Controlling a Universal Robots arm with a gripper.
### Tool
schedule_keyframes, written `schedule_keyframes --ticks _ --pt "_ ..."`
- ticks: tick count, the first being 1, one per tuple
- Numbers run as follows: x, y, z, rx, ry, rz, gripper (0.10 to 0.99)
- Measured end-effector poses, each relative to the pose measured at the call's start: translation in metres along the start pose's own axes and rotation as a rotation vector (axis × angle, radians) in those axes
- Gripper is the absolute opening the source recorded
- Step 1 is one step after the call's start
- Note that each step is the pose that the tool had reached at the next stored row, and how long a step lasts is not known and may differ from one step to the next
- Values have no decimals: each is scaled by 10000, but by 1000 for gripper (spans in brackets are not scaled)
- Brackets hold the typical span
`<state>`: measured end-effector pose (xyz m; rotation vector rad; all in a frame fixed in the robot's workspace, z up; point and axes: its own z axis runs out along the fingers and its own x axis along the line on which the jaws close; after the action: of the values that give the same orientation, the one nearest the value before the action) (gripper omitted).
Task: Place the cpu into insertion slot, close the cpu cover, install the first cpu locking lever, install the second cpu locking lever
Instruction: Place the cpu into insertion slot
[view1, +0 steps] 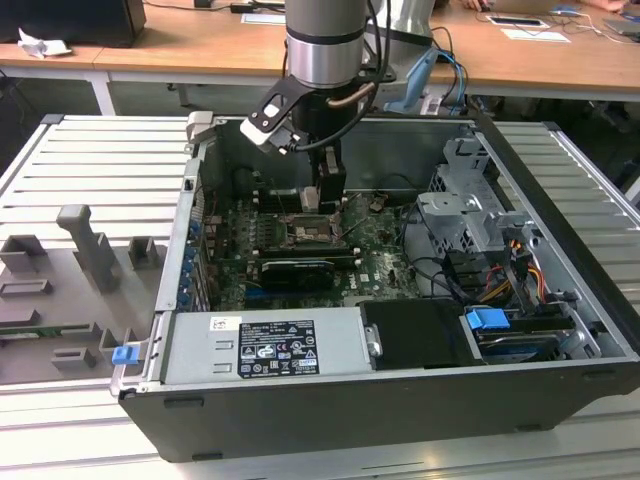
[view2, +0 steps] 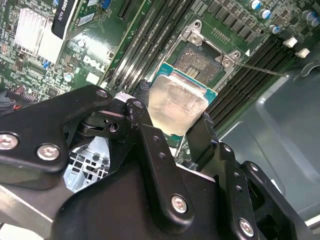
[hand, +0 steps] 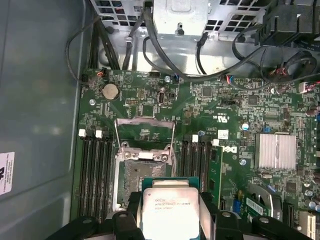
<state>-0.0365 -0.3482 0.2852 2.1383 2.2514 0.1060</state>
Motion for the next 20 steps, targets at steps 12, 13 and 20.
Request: schedule_keyframes --ticks 12,13,20 --pt "64 -25 334 12 -17 209 545" --pt "64 -27 355 13 -17 208 545" --pt "67 -31 395 12 -17 209 545"
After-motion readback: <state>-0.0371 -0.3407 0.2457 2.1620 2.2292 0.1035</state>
